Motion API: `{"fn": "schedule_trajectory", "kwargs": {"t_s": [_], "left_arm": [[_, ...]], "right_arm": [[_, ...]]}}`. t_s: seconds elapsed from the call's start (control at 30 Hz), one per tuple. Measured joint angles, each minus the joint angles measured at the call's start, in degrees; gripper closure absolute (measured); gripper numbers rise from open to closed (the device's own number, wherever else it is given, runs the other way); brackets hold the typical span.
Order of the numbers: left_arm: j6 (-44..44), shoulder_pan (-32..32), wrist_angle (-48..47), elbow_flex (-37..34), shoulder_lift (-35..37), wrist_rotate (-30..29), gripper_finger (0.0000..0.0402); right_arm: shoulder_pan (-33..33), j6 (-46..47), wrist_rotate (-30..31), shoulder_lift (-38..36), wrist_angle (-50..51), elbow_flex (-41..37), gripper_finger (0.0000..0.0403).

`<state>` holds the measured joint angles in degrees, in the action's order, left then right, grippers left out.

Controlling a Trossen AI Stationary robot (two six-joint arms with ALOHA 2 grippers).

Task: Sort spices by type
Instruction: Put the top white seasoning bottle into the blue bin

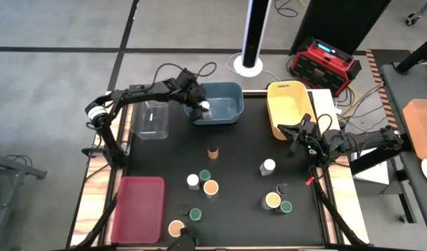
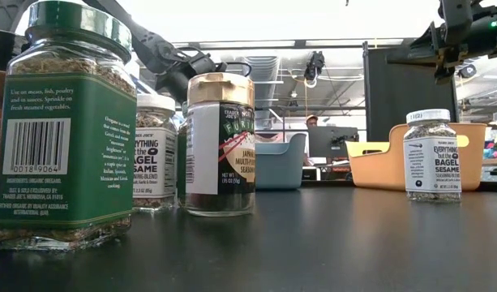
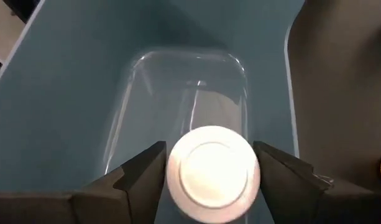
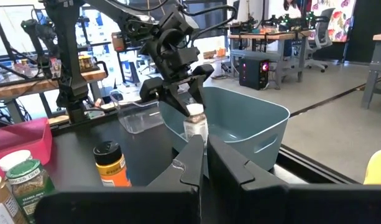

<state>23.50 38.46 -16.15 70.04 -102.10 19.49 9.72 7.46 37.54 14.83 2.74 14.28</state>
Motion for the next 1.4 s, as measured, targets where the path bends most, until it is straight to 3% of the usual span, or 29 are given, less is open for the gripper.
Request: {"fn": "schedule_trajectory", "kwargs": {"t_s": [0.4, 0.8, 0.93, 1.13, 1.4], "left_arm": [[-0.2, 0.0, -0.2, 0.6, 0.0, -0.1, 0.0176], [-0.3, 0.0, -4.9, 6.5, 0.0, -1.0, 0.0180], [1.5, -0.4, -11.2, 9.1, 0.0, -1.1, 0.0225], [1.7, -2.0, -16.5, 10.5, 0.5, -1.1, 0.0376], [3.1, -3.2, -17.5, 7.5, 2.2, -3.6, 0.0399]], "right_arm": [[0.0, 0.0, 0.0, 0.0, 0.0, 0.0, 0.0390], [0.0, 0.3, 0.0, 0.0, 0.0, 0.0, 0.0390], [0.0, 0.2, 0.0, 0.0, 0.0, 0.0, 0.0390], [0.0, 1.5, 0.0, 0.0, -0.9, 0.0, 0.0390], [0.0, 7.0, -0.4, 0.0, -1.3, 0.0, 0.0390]]}}
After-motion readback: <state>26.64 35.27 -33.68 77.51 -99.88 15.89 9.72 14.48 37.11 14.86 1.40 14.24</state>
